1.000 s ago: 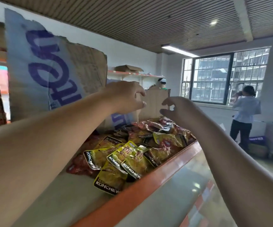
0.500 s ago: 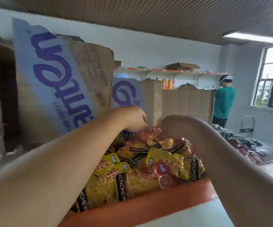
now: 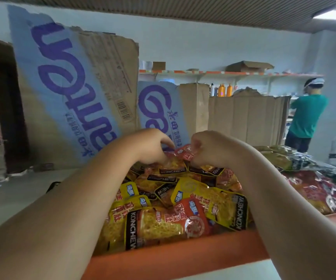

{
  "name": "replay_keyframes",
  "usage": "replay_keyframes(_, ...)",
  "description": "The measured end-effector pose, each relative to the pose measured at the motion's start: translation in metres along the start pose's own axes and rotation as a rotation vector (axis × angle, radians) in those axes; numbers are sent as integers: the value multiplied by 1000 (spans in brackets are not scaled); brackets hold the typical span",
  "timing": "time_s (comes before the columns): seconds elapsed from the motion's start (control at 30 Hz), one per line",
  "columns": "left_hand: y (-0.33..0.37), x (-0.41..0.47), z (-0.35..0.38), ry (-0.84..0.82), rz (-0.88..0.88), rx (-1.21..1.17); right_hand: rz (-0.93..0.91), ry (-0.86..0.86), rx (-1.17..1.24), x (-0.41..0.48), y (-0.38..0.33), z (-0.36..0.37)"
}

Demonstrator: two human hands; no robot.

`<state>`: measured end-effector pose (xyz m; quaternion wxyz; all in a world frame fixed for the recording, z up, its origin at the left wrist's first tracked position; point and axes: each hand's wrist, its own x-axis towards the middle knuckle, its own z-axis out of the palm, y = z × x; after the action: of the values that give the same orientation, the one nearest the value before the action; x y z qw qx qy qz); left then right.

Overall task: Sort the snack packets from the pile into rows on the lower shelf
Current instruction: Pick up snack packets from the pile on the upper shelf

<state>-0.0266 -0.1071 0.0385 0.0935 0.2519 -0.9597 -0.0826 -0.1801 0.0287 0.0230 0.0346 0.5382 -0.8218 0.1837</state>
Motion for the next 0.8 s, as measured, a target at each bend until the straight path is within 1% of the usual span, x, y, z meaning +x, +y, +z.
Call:
replay_keyframes(0.1, 9, -2, 10, -1, -21, -19, 7, 45, 37, -2, 1, -1)
replay_keyframes(0.23, 21, 1, 22, 91, -25, 3, 33, 153, 96, -3, 2, -3)
replay_keyframes(0.33, 25, 0, 20, 45, -34, -2, 46, 216, 131, -6, 5, -4)
replay_keyframes(0.4, 25, -2, 18, 2, -26, -2, 43, 232, 155, -7, 6, -4)
replay_keyframes(0.47, 25, -3, 19, -2, -14, -17, 39, 241, 177, -8, 6, -5)
replay_keyframes(0.6, 21, 0, 25, 92, -38, -52, 6, 282, 209, -10, 3, -5)
replay_keyframes(0.73, 20, 3, 26, 127, -68, -130, -20, 385, 273, -12, 2, -6)
replay_keyframes(0.8, 20, 1, 19, 192, -71, -162, -35, 443, 300, -13, 1, -8)
